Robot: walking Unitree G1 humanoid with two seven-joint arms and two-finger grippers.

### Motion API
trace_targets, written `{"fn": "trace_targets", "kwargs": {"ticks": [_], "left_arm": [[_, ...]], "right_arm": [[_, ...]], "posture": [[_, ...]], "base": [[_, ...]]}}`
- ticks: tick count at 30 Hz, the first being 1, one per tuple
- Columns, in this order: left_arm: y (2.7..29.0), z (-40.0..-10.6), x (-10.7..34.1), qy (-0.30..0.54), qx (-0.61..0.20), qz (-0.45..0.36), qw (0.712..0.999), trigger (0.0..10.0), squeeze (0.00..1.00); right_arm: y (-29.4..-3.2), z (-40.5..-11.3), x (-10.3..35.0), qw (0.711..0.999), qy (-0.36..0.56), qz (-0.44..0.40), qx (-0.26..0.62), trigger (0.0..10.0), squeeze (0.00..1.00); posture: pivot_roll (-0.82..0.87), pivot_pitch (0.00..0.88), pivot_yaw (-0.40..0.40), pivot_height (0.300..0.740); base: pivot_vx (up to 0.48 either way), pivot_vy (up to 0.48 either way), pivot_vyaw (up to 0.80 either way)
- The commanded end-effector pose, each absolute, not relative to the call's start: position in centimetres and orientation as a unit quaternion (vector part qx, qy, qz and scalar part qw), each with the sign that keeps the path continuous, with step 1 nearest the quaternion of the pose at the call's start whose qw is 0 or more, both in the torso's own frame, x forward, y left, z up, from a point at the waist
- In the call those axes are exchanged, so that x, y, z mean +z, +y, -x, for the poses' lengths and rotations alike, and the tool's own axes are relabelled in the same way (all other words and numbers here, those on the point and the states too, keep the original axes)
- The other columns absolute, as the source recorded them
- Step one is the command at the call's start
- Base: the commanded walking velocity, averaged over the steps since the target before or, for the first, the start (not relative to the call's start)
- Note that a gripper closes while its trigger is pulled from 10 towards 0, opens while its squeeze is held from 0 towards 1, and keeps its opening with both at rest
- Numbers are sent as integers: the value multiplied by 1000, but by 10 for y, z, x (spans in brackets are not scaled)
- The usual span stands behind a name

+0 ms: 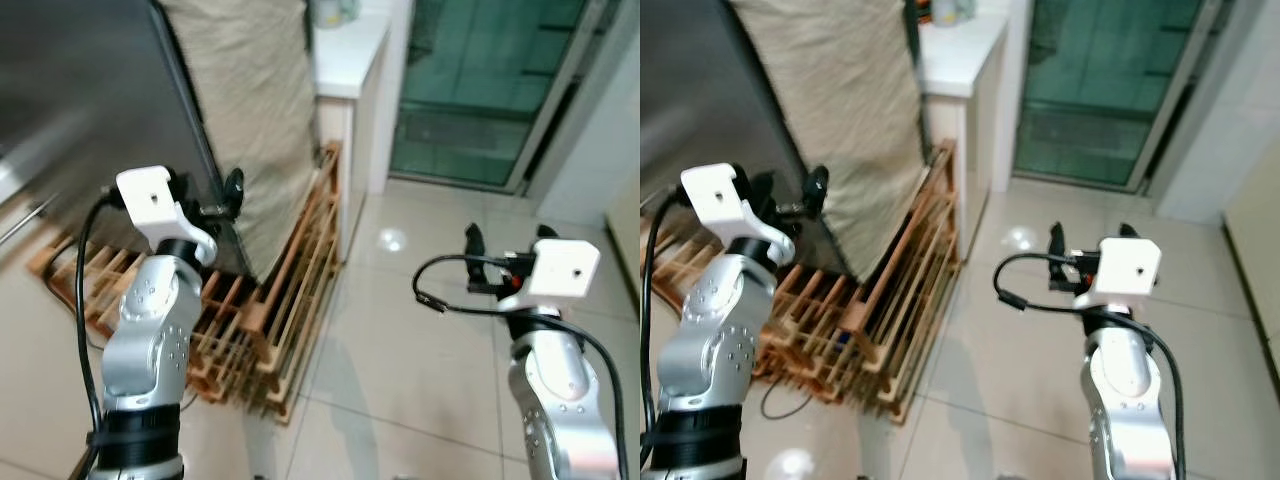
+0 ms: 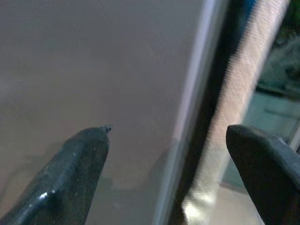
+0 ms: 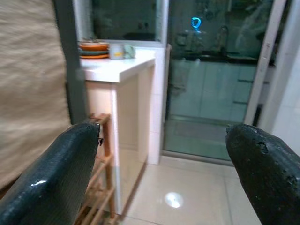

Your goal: Restocking fridge

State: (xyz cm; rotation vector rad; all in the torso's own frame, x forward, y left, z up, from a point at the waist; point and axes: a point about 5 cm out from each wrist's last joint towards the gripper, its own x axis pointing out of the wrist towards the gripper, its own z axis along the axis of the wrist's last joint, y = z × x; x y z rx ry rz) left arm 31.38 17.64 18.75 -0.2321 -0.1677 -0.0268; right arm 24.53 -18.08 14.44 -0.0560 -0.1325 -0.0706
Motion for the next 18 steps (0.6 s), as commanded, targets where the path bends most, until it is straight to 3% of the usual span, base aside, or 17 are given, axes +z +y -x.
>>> {"fn": "trace_targets", "kwargs": {"ticks": [1, 10, 18], "left_arm": [[172, -321, 196, -96, -19, 110, 989, 10000, 0], [135, -345, 197, -79, -86, 82, 990, 10000, 0], [137, -351, 192, -68, -70, 77, 992, 10000, 0]], "right_arm": [[-183, -247, 143, 997, -65, 30, -36, 10000, 0], [-192, -257, 149, 995, -79, 41, -48, 10000, 0], [-196, -255, 147, 995, -77, 45, -52, 10000, 0]], "posture": [[-56, 0, 74, 740], [-94, 0, 104, 740], [-105, 0, 108, 740]], "base": [[0, 0, 0], [0, 0, 0], [0, 0, 0]]}}
